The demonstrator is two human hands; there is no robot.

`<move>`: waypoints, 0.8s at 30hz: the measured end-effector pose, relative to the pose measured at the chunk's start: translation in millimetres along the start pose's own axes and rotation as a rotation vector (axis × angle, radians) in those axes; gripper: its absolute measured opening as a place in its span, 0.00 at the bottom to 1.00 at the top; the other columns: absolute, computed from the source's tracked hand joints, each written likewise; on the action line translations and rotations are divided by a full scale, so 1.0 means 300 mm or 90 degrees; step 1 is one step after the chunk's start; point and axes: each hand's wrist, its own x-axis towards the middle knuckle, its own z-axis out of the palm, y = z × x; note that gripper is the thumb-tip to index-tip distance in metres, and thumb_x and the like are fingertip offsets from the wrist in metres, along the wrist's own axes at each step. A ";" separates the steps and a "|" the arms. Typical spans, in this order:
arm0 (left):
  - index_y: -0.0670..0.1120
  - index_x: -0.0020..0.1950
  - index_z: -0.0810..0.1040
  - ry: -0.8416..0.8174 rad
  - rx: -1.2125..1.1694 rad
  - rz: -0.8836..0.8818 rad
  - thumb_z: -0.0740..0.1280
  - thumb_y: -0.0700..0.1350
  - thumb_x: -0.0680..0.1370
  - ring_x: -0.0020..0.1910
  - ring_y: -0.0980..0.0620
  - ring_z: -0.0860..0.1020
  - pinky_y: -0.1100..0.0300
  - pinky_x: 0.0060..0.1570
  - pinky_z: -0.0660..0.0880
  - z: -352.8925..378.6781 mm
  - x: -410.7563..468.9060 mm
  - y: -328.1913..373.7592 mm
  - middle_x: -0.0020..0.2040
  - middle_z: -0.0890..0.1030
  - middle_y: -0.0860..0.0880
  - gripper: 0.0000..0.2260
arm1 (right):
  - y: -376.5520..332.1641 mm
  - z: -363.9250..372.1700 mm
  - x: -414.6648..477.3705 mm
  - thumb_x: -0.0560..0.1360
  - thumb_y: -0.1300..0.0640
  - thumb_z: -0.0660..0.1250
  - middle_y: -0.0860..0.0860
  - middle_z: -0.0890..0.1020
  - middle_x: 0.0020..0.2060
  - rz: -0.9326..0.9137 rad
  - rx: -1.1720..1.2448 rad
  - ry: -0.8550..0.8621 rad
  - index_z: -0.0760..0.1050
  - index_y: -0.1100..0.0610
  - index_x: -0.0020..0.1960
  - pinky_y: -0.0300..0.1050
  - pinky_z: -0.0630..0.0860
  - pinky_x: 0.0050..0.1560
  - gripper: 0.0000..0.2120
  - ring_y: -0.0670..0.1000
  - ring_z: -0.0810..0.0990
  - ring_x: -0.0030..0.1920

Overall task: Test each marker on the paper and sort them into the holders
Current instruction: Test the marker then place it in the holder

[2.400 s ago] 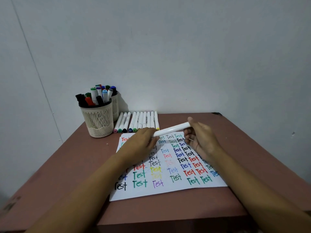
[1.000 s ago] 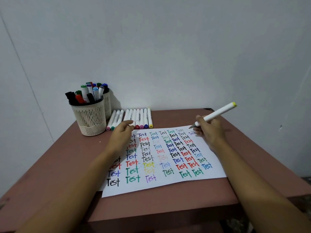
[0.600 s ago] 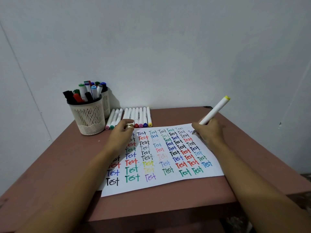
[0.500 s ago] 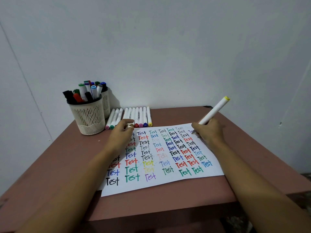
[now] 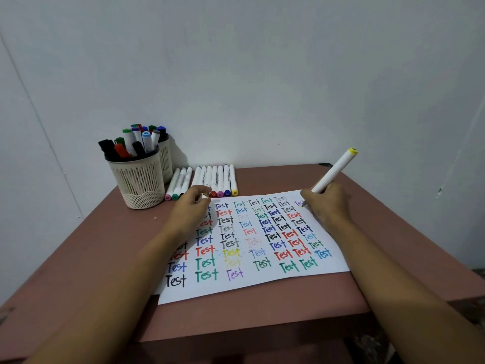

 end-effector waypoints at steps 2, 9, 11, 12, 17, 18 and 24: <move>0.48 0.61 0.73 0.000 0.002 0.003 0.57 0.42 0.80 0.52 0.48 0.76 0.62 0.45 0.71 0.000 -0.001 0.001 0.56 0.78 0.45 0.11 | -0.004 0.000 -0.001 0.70 0.61 0.70 0.54 0.80 0.31 0.008 0.018 -0.010 0.71 0.57 0.38 0.50 0.79 0.39 0.07 0.53 0.79 0.31; 0.46 0.61 0.74 0.003 0.015 0.009 0.58 0.40 0.80 0.53 0.48 0.76 0.60 0.45 0.70 0.004 -0.003 0.010 0.56 0.78 0.45 0.12 | -0.020 -0.004 -0.017 0.70 0.61 0.70 0.52 0.78 0.32 -0.008 0.001 -0.016 0.70 0.56 0.38 0.48 0.79 0.40 0.09 0.52 0.79 0.32; 0.46 0.61 0.74 0.000 0.026 0.008 0.58 0.40 0.80 0.53 0.48 0.76 0.59 0.46 0.71 0.002 -0.004 0.012 0.56 0.78 0.45 0.12 | -0.023 -0.005 -0.017 0.70 0.62 0.70 0.51 0.76 0.31 -0.008 0.001 -0.015 0.68 0.55 0.37 0.50 0.79 0.41 0.10 0.51 0.78 0.32; 0.47 0.61 0.74 -0.001 0.029 0.006 0.57 0.41 0.80 0.53 0.49 0.75 0.59 0.47 0.70 0.001 -0.004 0.013 0.56 0.77 0.46 0.12 | -0.025 -0.005 -0.017 0.70 0.62 0.70 0.51 0.76 0.31 -0.002 0.004 -0.015 0.68 0.54 0.37 0.51 0.80 0.42 0.11 0.51 0.78 0.32; 0.46 0.61 0.74 -0.005 0.030 0.007 0.57 0.40 0.80 0.55 0.49 0.75 0.60 0.49 0.69 -0.001 -0.004 0.010 0.59 0.77 0.46 0.12 | -0.027 -0.015 -0.021 0.68 0.58 0.70 0.50 0.78 0.30 0.026 0.054 0.022 0.69 0.53 0.38 0.60 0.81 0.45 0.09 0.56 0.82 0.36; 0.46 0.61 0.74 -0.006 0.029 0.008 0.58 0.40 0.80 0.55 0.49 0.75 0.60 0.49 0.69 -0.001 -0.005 0.009 0.59 0.77 0.46 0.12 | -0.028 -0.017 -0.023 0.68 0.59 0.70 0.51 0.78 0.30 0.027 0.050 0.022 0.69 0.54 0.38 0.60 0.81 0.45 0.09 0.56 0.83 0.36; 0.46 0.60 0.74 -0.008 0.018 0.005 0.58 0.40 0.80 0.53 0.49 0.75 0.60 0.49 0.69 0.001 -0.006 0.011 0.58 0.77 0.45 0.11 | -0.030 -0.012 -0.029 0.70 0.61 0.70 0.51 0.77 0.30 0.009 -0.004 0.019 0.69 0.55 0.36 0.55 0.82 0.43 0.10 0.52 0.80 0.32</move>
